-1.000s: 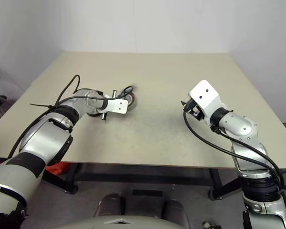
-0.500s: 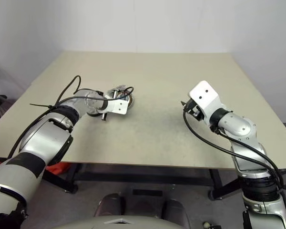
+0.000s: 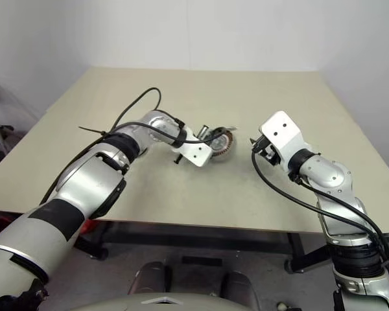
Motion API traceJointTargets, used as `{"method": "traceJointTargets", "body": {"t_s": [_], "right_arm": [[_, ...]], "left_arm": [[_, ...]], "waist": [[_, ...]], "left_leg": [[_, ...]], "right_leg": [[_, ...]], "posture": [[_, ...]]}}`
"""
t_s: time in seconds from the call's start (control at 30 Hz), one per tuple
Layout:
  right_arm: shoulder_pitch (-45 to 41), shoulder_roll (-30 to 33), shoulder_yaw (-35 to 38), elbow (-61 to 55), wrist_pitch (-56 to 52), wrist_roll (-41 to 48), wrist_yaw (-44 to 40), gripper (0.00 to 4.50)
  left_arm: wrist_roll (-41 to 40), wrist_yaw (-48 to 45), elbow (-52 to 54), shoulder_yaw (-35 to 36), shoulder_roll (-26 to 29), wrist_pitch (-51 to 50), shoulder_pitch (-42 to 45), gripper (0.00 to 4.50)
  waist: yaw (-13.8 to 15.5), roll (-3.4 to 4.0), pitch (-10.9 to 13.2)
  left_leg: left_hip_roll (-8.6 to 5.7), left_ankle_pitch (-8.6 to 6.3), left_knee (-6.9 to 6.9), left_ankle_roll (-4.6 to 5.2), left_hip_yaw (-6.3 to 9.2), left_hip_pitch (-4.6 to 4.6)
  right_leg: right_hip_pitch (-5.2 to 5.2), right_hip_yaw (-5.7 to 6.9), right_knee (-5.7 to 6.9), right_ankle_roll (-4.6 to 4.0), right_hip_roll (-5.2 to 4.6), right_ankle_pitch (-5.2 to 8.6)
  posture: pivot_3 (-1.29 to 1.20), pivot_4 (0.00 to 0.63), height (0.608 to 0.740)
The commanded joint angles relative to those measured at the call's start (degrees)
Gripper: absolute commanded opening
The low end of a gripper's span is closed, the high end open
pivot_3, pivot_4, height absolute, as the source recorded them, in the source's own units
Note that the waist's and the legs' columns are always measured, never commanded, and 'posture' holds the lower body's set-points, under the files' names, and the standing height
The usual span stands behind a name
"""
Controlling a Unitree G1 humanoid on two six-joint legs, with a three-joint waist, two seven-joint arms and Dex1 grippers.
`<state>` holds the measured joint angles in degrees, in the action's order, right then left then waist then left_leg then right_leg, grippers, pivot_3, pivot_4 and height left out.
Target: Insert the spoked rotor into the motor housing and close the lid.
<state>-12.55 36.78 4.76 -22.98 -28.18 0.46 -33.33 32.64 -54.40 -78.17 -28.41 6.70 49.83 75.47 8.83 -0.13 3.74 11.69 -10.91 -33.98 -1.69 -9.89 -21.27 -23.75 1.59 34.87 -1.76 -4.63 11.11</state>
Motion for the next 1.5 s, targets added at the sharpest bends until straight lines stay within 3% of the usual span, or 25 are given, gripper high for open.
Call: {"method": "traceJointTargets", "body": {"t_s": [0.03, 0.3, 0.57, 0.77, 0.9, 1.07, 1.3, 1.5], "right_arm": [[0.65, 1.02, 2.94, -4.06, -1.00, -0.03, 1.44, 2.70], [4.53, 1.38, 6.26, -7.80, -2.91, 0.38, 2.32, 2.70], [4.91, 1.41, 6.52, -7.82, -2.63, 0.46, 2.69, 2.70], [2.76, 0.89, 4.44, -6.26, -2.24, 0.13, 2.87, 2.70], [2.02, 0.66, 3.53, -5.43, -1.92, 0.15, 3.00, 2.70], [1.87, 0.81, 3.26, -5.01, -1.67, 0.12, 3.03, 2.70], [1.75, 0.66, 3.01, -4.54, -1.32, 0.25, 2.94, 2.70], [-0.83, -0.63, 0.62, -1.55, -0.11, 0.68, 2.61, 2.70]], "left_arm": [[-2.68, -2.64, 2.09, 1.38, -1.12, 3.77, 2.46, 0.02], [-1.69, -6.56, 1.92, 0.09, -2.58, 6.70, 0.75, 0.02], [5.15, -1.17, 1.51, -5.75, 2.34, 6.83, -1.64, 0.02], [5.60, -0.90, 1.24, -7.24, 3.76, 8.02, -3.19, 0.02], [3.65, -4.10, 0.87, -6.25, 3.77, 6.83, -3.00, 0.02], [3.24, -1.15, 1.47, -5.82, 3.84, 5.05, -2.74, 1.25], [-0.34, 1.25, 1.76, -2.19, 3.55, 3.43, -2.44, 1.25], [-9.61, -0.95, 2.56, 7.23, 4.38, -1.87, -2.35, 1.25]], "waist": [[-0.05, 0.00, 0.00], [0.03, 0.00, 0.00], [-0.10, 0.03, -0.01], [-0.14, 0.03, -0.02], [-0.18, 0.03, -0.02], [-0.17, 0.04, -0.02], [-0.10, 0.04, -0.02], [-0.11, 0.04, -0.02]], "left_leg": [[0.00, 0.00, 0.00, 0.00, 0.00, 0.01], [-0.01, 0.00, 0.01, 0.00, 0.00, 0.04], [0.00, 0.01, 0.02, -0.01, 0.01, 0.11], [-0.02, 0.01, 0.01, -0.01, 0.01, 0.40], [-0.01, 0.01, 0.03, -0.02, 0.01, 0.54], [-0.01, 0.01, 0.05, -0.02, 0.00, 0.54], [-0.02, 0.01, 0.05, -0.02, 0.01, 0.53], [-0.04, 0.01, 0.04, -0.02, -0.01, 0.50]], "right_leg": [[0.00, 0.00, 0.01, 0.00, 0.00, 0.00], [0.01, 0.00, 0.02, 0.02, -0.02, 0.00], [0.03, -0.01, 0.04, 0.05, -0.01, 0.00], [0.33, -0.01, 0.02, 0.08, -0.03, 0.00], [0.43, -0.02, 0.02, 0.18, -0.02, 0.06], [0.43, -0.02, 0.02, 0.07, -0.03, 0.00], [0.43, -0.02, 0.01, 0.09, -0.04, 0.01], [0.43, 0.00, 0.00, 0.06, -0.05, -0.01]], "posture": [[0.00, 0.000, 0.740], [0.00, 0.000, 0.740], [0.00, 0.000, 0.740], [0.00, 0.000, 0.740], [0.00, 0.000, 0.740], [0.00, 0.000, 0.740], [0.00, 0.000, 0.740], [0.00, 0.000, 0.740]]}}
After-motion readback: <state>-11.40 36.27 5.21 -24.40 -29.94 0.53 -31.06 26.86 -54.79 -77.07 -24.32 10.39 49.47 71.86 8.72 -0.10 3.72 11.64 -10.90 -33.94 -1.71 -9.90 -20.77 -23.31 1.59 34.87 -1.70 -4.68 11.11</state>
